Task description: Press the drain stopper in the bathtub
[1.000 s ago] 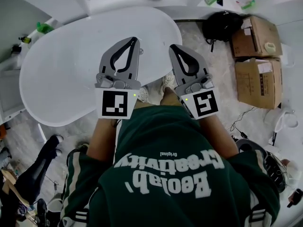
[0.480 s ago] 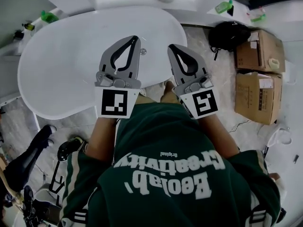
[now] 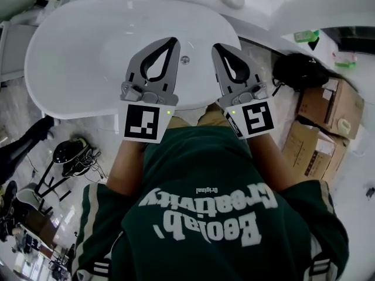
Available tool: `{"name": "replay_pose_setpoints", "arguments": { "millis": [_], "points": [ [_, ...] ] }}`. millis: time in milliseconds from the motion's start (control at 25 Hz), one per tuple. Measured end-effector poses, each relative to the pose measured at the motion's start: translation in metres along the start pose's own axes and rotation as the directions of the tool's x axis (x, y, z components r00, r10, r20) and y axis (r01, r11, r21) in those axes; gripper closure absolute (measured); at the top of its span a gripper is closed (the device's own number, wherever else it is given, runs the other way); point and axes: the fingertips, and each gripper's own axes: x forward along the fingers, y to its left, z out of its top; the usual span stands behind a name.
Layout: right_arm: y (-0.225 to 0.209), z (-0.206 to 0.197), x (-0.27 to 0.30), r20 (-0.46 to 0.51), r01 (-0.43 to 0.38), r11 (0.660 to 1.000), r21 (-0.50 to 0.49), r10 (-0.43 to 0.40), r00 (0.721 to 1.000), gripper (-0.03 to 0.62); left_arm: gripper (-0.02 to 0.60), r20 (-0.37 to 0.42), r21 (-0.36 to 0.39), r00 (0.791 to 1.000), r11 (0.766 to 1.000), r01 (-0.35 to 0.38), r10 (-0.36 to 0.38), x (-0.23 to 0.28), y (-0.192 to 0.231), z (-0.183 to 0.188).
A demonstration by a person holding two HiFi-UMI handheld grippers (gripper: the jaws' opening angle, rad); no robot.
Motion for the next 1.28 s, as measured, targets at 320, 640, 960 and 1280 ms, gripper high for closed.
{"name": "replay_pose_setpoints", "arguments": {
  "millis": [320, 640, 960, 1280],
  "points": [
    [-0.055, -0.052, 0.032, -0.060, -0.165, 0.983, 0.081, 0.170, 0.984, 0.585, 0.574, -0.080, 0.011, 0.986, 0.989, -0.148, 0.149, 0.070, -0.006, -0.031],
    [-0.057, -0.112, 0.060, -0.130, -0.144, 0.981, 0.128, 0.160, 0.978, 0.585, 0.574, -0.133, -0.022, 0.984, 0.992, -0.124, 0.120, 0.091, 0.005, -0.088],
    [-0.036, -0.218, 0.097, -0.211, -0.110, 0.983, 0.147, 0.140, 0.967, 0.585, 0.574, -0.198, -0.044, 0.973, 0.991, -0.126, 0.115, 0.096, 0.025, -0.207],
    [-0.018, -0.336, 0.116, -0.314, -0.135, 0.979, 0.155, 0.178, 0.933, 0.585, 0.574, -0.252, -0.064, 0.956, 0.984, -0.169, 0.148, 0.105, 0.023, -0.310]
  ]
}}
